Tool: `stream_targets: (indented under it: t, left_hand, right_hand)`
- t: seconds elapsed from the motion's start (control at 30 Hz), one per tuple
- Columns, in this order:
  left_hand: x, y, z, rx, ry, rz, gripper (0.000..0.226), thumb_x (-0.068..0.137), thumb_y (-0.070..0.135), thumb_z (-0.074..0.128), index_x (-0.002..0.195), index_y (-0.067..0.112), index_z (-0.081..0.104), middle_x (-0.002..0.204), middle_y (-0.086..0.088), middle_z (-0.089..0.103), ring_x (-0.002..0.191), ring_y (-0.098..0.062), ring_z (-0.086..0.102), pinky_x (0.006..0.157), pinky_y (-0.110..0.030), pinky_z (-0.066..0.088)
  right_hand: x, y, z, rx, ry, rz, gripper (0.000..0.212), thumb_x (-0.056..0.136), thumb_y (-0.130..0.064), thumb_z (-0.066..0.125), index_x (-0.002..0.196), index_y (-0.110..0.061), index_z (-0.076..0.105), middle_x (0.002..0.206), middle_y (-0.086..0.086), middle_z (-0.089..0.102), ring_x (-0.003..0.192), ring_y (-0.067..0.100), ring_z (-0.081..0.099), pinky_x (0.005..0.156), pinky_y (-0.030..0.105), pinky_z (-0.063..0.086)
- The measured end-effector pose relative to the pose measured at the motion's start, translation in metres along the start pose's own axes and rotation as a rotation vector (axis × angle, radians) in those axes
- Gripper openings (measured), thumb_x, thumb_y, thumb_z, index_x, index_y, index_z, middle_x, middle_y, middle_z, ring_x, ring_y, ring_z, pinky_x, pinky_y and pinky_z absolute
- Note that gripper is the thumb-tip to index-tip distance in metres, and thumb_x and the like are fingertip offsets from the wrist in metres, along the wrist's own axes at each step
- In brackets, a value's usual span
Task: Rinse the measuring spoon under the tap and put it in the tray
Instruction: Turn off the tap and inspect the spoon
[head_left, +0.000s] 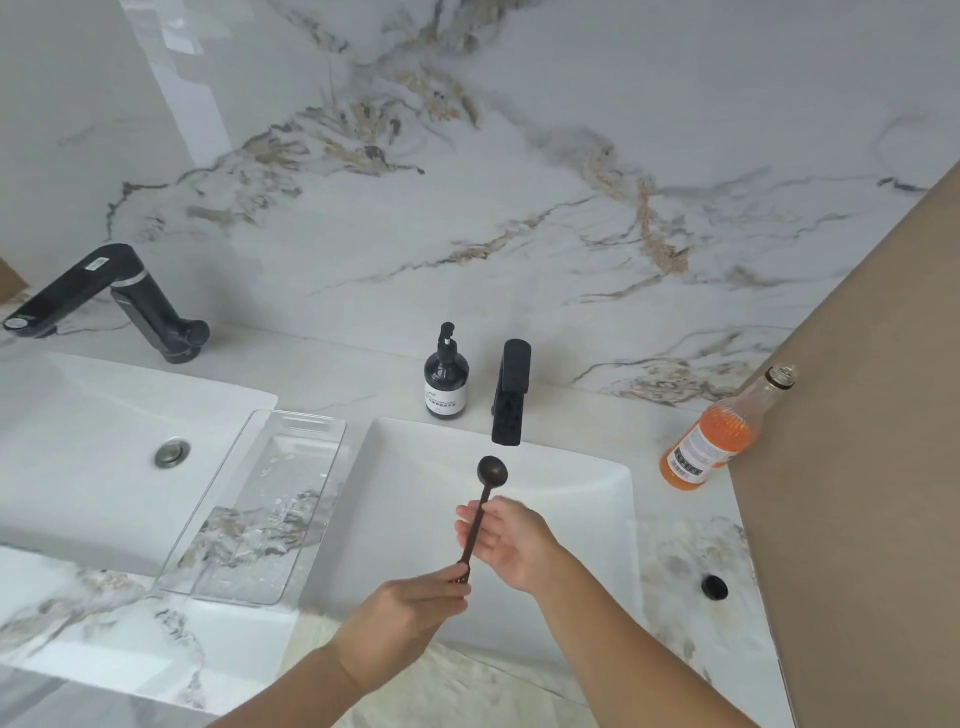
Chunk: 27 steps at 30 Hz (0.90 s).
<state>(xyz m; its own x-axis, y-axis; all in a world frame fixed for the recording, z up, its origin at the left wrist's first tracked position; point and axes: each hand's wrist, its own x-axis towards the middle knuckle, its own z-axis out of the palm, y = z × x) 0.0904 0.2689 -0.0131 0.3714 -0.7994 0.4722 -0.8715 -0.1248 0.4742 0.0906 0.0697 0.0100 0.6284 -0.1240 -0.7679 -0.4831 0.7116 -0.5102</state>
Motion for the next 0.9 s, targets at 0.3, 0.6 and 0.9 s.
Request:
stream_targets:
  t: [0.3,0.6,0.9]
  left_hand:
    - [-0.008,0.007,0.019,-0.750,0.117,-1.211,0.011,0.089,0.011,0.069,0.099,0.016,0.074,0.099,-0.008,0.075,0.079,-0.013,0.075,0.083,-0.043,0.062]
    - [0.070,-0.032,-0.031,-1.147,0.156,-1.112,0.021,0.092,-0.002,0.063,0.081,0.008,0.078,0.085,-0.016,0.076,0.077,-0.028,0.076,0.071,-0.032,0.061]
    - [0.130,-0.056,-0.068,-1.358,0.221,-0.933,0.017,0.088,-0.005,0.063,0.100,-0.008,0.074,0.098,-0.021,0.076,0.090,-0.027,0.076,0.078,-0.027,0.060]
  right_hand:
    - [-0.001,0.011,0.002,-0.199,-0.058,-0.095,0.020,0.098,0.000,0.053,0.113,0.007,0.064,0.098,0.019,0.074,0.085,0.034,0.074,0.073,0.037,0.062]
    - [-0.056,-0.075,0.059,-0.498,-0.304,-0.554,0.021,0.096,0.004,0.054,0.109,0.002,0.070,0.101,0.018,0.074,0.094,0.028,0.074,0.088,0.032,0.059]
    - [-0.095,-0.126,0.080,-0.624,-0.396,-0.865,0.022,0.095,0.006,0.054,0.113,0.008,0.068,0.111,0.025,0.073,0.101,0.026,0.074,0.094,0.032,0.057]
